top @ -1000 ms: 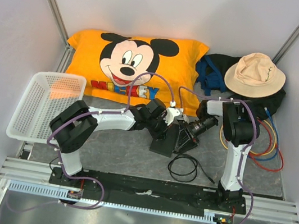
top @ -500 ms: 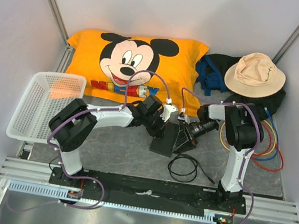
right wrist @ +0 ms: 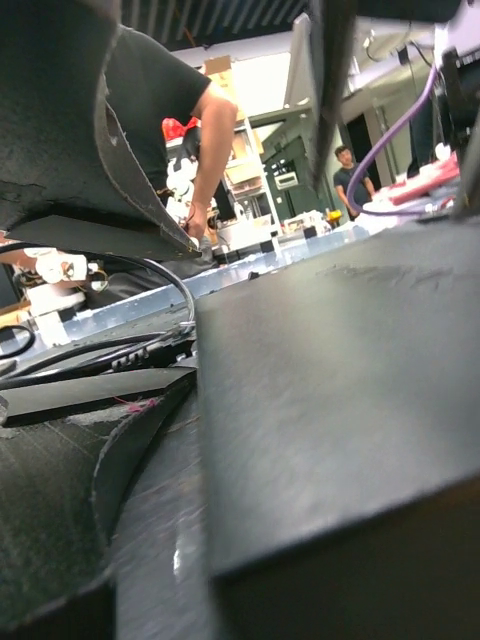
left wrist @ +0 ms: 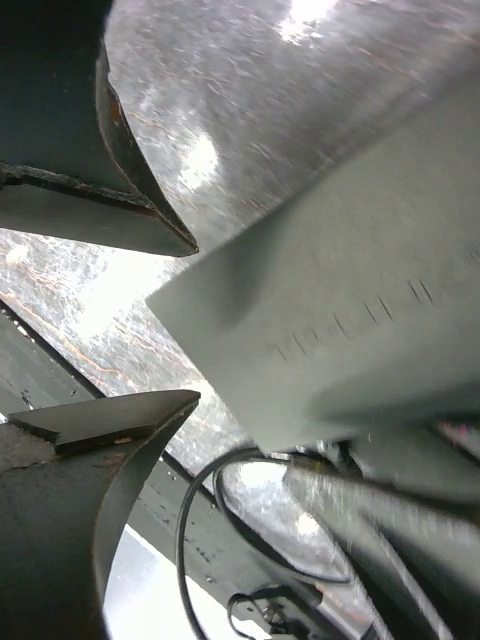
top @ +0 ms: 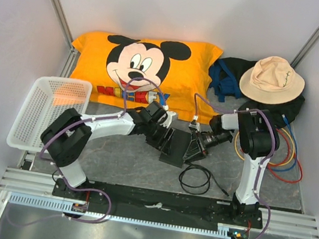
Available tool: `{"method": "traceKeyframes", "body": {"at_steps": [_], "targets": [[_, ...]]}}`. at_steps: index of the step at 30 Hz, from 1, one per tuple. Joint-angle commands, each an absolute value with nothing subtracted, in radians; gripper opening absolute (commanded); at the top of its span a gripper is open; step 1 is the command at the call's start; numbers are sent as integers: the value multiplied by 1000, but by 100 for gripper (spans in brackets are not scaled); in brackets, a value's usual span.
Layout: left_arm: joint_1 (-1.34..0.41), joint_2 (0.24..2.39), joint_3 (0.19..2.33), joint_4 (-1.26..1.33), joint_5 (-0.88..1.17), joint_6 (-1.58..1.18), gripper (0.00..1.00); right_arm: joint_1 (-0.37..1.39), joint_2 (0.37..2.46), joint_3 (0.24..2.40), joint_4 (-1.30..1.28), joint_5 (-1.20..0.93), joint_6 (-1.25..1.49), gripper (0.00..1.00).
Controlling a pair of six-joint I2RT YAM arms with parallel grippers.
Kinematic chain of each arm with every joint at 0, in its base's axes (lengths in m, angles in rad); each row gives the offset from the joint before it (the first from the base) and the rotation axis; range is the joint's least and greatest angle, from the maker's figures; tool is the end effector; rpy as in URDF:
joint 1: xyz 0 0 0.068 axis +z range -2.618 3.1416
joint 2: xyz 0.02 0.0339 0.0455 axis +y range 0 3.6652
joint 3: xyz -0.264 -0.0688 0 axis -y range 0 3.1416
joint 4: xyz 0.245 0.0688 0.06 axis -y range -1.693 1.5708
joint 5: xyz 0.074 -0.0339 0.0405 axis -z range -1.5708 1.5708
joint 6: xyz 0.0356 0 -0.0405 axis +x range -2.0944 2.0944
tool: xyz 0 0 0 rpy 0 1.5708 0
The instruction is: Pull the plug from the switch port
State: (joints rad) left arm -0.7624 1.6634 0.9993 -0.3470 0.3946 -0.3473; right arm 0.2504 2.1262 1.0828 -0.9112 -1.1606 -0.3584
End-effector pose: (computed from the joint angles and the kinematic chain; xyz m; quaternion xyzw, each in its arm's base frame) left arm 0.2300 -0.2385 0.1821 0.2472 0.9111 -0.3028 0.1310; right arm 0.2838 0.1063 0.0745 0.1463 -0.8145 -0.5460 0.1302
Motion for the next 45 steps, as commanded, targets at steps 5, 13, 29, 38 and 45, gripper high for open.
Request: {"method": "traceKeyframes", "body": {"at_steps": [5, 13, 29, 38, 45], "targets": [[-750, 1724, 1000, -336, 335, -396, 59, 275, 2269, 1098, -903, -1167, -408, 53], [-703, 1694, 1051, -373, 211, -348, 42, 301, 2313, 1201, -977, -1253, -491, 49], [-733, 1850, 1092, -310, 359, -322, 2, 304, 2326, 1135, -852, -1019, -290, 59], [-724, 1885, 1077, -298, 333, -310, 2, 311, 2281, 1092, -847, -899, -239, 52], [-716, 1881, 1062, -299, 331, -308, 2, 313, 2306, 1104, -861, -890, -250, 37]]}}
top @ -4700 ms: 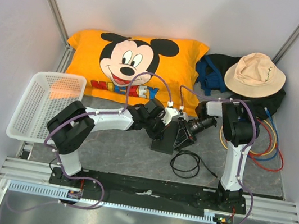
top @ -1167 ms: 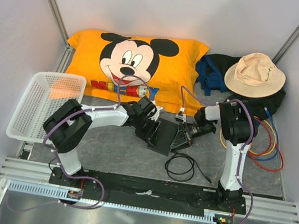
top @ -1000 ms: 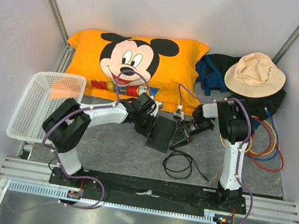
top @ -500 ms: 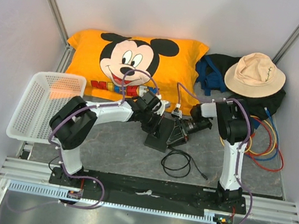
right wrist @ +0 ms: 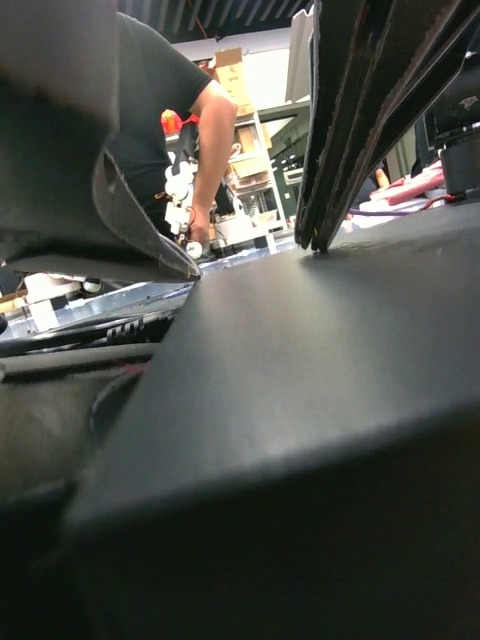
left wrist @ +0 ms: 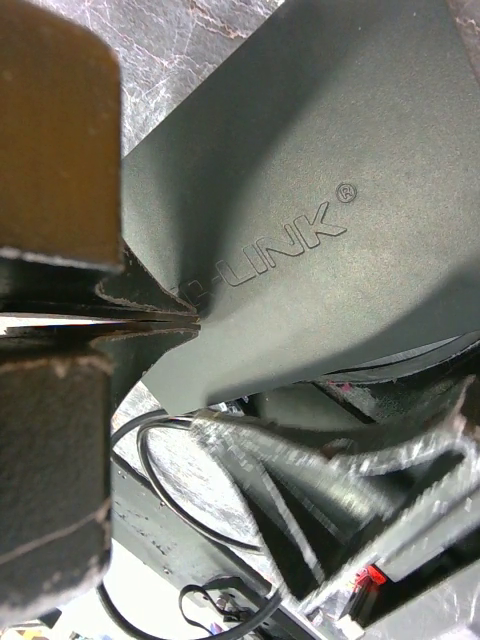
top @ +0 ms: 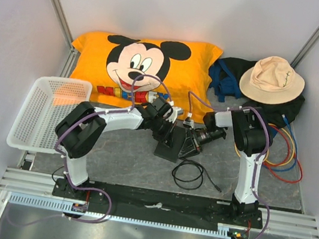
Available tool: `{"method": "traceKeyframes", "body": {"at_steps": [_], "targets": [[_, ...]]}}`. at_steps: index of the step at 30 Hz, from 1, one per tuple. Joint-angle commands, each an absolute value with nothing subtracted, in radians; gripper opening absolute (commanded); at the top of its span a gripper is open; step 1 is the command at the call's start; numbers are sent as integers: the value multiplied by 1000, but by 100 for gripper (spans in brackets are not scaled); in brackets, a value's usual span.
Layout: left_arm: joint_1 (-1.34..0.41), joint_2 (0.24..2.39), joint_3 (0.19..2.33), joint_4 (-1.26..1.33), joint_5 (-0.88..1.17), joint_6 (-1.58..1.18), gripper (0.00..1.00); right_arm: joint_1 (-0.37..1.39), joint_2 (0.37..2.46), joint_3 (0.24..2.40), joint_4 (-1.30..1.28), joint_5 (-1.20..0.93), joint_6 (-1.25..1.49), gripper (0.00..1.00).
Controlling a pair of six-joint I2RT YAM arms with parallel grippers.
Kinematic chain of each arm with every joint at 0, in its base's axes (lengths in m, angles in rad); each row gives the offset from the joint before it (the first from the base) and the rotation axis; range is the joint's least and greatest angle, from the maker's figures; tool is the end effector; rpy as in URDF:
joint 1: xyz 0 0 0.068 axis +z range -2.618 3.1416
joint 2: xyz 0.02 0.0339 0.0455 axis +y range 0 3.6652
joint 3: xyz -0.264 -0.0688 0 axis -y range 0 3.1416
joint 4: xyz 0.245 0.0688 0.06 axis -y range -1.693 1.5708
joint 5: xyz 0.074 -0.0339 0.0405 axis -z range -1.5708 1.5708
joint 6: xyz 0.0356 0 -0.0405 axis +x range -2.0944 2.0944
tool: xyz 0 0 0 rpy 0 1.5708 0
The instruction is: Pull the plug from the switch port
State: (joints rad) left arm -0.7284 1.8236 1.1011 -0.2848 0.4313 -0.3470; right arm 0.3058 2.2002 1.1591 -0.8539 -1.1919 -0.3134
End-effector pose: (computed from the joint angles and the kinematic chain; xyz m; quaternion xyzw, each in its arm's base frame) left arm 0.2634 -0.2549 0.1622 0.2363 0.9100 -0.3156 0.1280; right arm 0.2983 0.1288 0.0632 0.1626 -0.8055 -0.5544 0.1315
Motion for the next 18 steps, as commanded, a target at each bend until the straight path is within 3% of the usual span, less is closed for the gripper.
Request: {"method": "traceKeyframes", "body": {"at_steps": [1, 6, 11, 12, 14, 18], "targets": [[-716, 1881, 1060, -298, 330, -308, 2, 311, 2310, 1104, -861, -891, -250, 34], [-716, 1879, 1061, -296, 330, -310, 2, 313, 2342, 1114, -882, -910, -264, 31], [-716, 1879, 1058, -293, 330, -305, 2, 313, 2355, 1134, -920, -914, -299, 17], [-716, 1881, 1055, -291, 330, -305, 2, 313, 2353, 1135, -922, -905, -296, 8], [-716, 1878, 1054, -291, 331, -301, 2, 313, 2349, 1135, -922, -893, -291, 2], [-739, 1861, 1081, -278, 368, -293, 2, 313, 2361, 1147, -928, -871, -291, 1]]}}
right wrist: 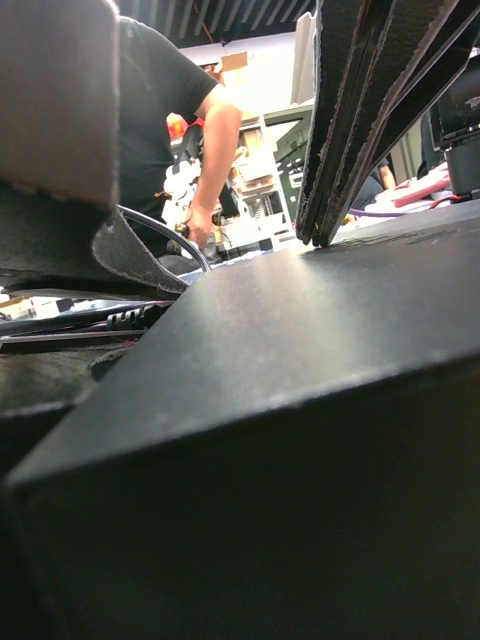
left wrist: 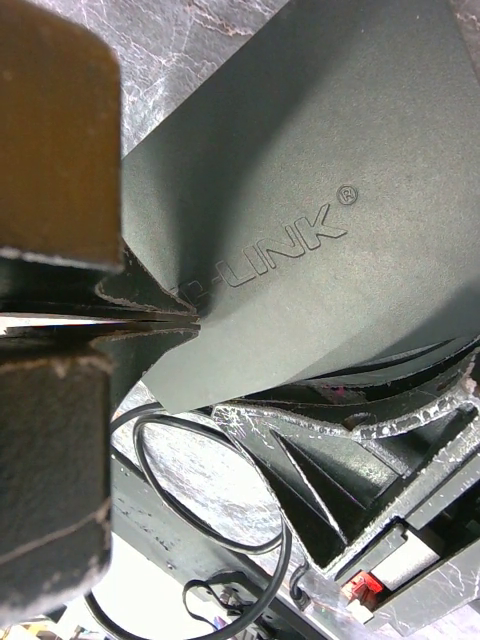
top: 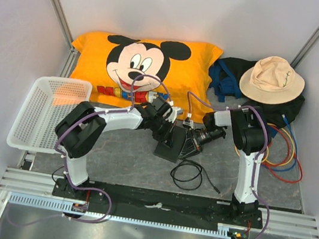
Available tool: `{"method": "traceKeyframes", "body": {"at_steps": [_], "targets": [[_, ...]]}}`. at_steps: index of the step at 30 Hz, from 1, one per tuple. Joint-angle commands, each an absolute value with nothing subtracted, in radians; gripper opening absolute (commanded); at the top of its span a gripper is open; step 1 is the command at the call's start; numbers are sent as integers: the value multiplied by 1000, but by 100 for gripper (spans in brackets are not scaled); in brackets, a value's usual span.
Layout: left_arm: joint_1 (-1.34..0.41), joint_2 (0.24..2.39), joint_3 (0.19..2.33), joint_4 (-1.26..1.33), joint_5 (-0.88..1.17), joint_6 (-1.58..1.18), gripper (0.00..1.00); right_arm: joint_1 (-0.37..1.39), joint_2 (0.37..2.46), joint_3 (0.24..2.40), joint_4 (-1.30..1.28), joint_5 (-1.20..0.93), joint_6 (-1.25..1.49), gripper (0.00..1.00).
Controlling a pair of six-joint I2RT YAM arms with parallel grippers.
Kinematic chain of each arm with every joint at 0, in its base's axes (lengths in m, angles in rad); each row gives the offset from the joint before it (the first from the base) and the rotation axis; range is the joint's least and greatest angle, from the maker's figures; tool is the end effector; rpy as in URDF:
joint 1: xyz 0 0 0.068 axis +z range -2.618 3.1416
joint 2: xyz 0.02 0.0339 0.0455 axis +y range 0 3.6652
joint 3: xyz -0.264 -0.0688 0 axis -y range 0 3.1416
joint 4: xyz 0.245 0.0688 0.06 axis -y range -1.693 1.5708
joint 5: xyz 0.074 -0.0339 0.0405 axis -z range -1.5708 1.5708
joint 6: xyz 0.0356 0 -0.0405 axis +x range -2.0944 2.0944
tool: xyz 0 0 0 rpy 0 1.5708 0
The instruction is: Pull the plug from the switch port
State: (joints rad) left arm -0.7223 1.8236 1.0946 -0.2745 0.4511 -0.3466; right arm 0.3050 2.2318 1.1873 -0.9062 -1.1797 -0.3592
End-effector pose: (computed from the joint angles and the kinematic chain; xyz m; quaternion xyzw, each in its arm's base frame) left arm 0.2641 -0.2534 0.1612 0.2362 0.9076 -0.3237 0.1254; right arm 0.2997 0.1289 0.0589 0.1668 -0.8057 -0.5503 0.1420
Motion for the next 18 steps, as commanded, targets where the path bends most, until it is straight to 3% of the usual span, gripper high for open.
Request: {"method": "traceKeyframes", "body": {"at_steps": [1, 8, 18], "targets": [[-748, 1861, 1091, -278, 373, -288, 2, 311, 2368, 1149, -928, -880, -290, 1], [-784, 1925, 1083, -310, 272, -363, 2, 301, 2415, 1210, -983, -817, -314, 0], [-695, 2049, 1120, -377, 271, -422, 2, 219, 2353, 1227, -1110, -784, -386, 0]]}}
